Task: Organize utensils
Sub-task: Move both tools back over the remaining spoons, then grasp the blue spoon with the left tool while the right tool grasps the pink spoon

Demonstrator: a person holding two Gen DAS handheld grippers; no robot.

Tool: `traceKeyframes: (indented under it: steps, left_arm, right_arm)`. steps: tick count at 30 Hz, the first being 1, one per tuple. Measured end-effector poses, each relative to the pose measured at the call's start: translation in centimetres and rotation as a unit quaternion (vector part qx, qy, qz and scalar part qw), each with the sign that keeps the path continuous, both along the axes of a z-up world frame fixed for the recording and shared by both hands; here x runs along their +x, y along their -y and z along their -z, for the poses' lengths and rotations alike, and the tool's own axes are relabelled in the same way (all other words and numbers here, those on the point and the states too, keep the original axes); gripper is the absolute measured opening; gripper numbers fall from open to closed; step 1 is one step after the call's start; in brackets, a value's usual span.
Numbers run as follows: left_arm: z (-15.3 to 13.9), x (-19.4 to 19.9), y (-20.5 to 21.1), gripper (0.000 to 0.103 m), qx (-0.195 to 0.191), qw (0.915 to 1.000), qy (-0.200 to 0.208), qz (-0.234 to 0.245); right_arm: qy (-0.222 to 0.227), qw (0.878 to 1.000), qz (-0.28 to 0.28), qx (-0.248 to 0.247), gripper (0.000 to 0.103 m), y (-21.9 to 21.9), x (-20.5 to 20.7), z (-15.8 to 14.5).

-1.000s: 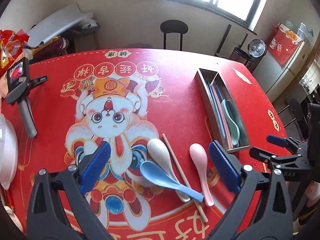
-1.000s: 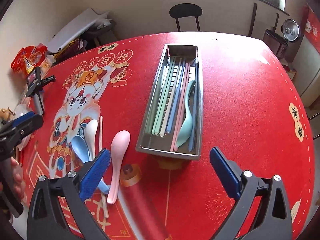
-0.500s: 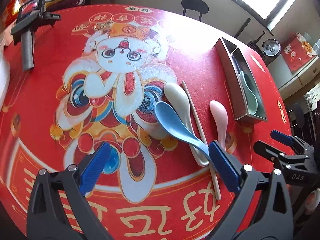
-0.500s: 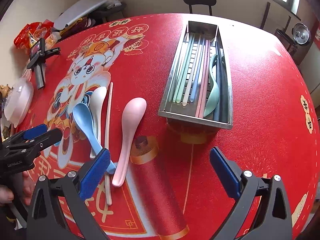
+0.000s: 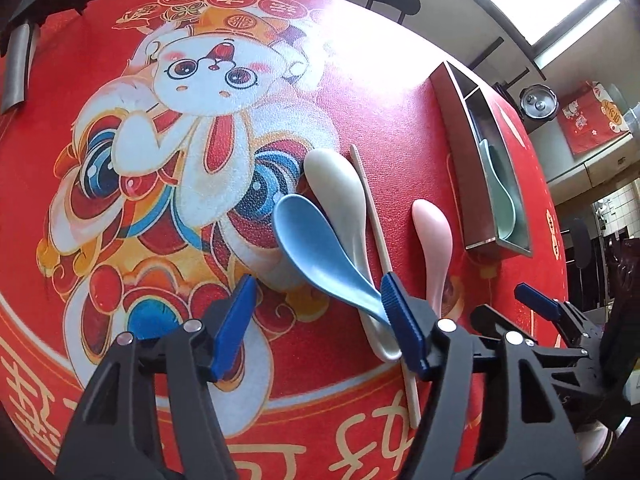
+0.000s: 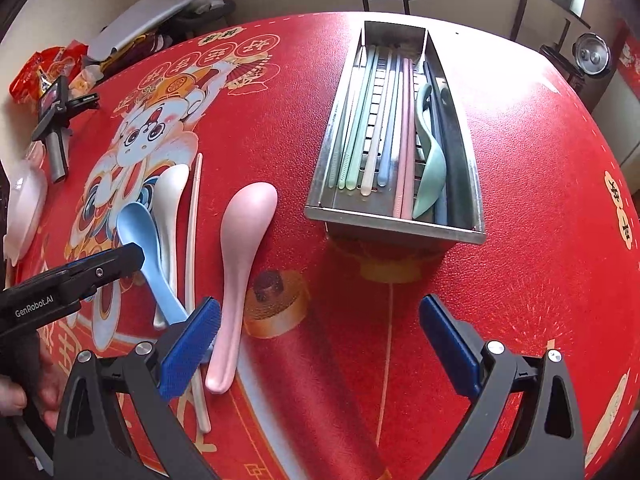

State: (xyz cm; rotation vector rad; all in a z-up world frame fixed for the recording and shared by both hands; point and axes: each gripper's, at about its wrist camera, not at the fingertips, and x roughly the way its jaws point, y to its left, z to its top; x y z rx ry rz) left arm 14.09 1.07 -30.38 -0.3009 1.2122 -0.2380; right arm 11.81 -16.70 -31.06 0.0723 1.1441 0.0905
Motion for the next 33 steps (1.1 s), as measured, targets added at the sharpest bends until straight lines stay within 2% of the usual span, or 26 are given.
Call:
traceKeyframes:
  steps: [4, 5, 6, 8, 18, 23, 29, 33]
  left_arm:
    - [0.2, 0.4, 0.5, 0.062, -0.001, 1.0, -0.001, 0.003]
    - [0.2, 0.5, 0.6, 0.062, -0.002, 1.0, 0.0, 0.004]
    - [0.2, 0.5, 0.7, 0.062, -0.002, 1.0, 0.0, 0.004]
    - [0.2, 0.7, 0.7, 0.061, -0.005, 1.0, 0.0, 0.002]
    - [0.4, 0.2, 0.0, 0.051, -0.026, 0.9996, -0.007, -0.007]
    - [0.5, -0.1, 0.4, 0.051, -0.04, 0.9991, -0.012, -0.002]
    - [0.5, 0.0, 1.7, 0.051, -0.033, 0.9994, -0.011, 0.004]
    - [0.5, 0.4, 2.2, 0.052, -0.019, 0.9998, -0.008, 0.005]
  right_arm:
    - [-0.002, 1.0, 0.002, 0.021, 0.097, -0.3, 0.4, 0.4]
    - [-0.002, 1.0, -0.002, 0.023, 0.092, -0.6, 0.5, 0.4]
    - [-0.004, 1.0, -0.01, 0.028, 0.08, -0.9, 0.5, 0.5]
    - [-0.02, 0.999, -0.024, 0.033, 0.065, -1.6, 0.7, 0.8]
    - [-0.022, 0.996, -0.042, 0.07, 0.048, -2.4, 0.9, 1.1]
    - [-0.02, 0.995, -0.062, 0.071, 0.037, -3.3, 1.1, 1.1]
    - [-0.02, 0.994, -0.065, 0.08, 0.028, -3.2, 1.4, 1.2]
    - [-0.019, 0.994, -0.062, 0.087, 0.027, -3.0, 1.4, 1.2]
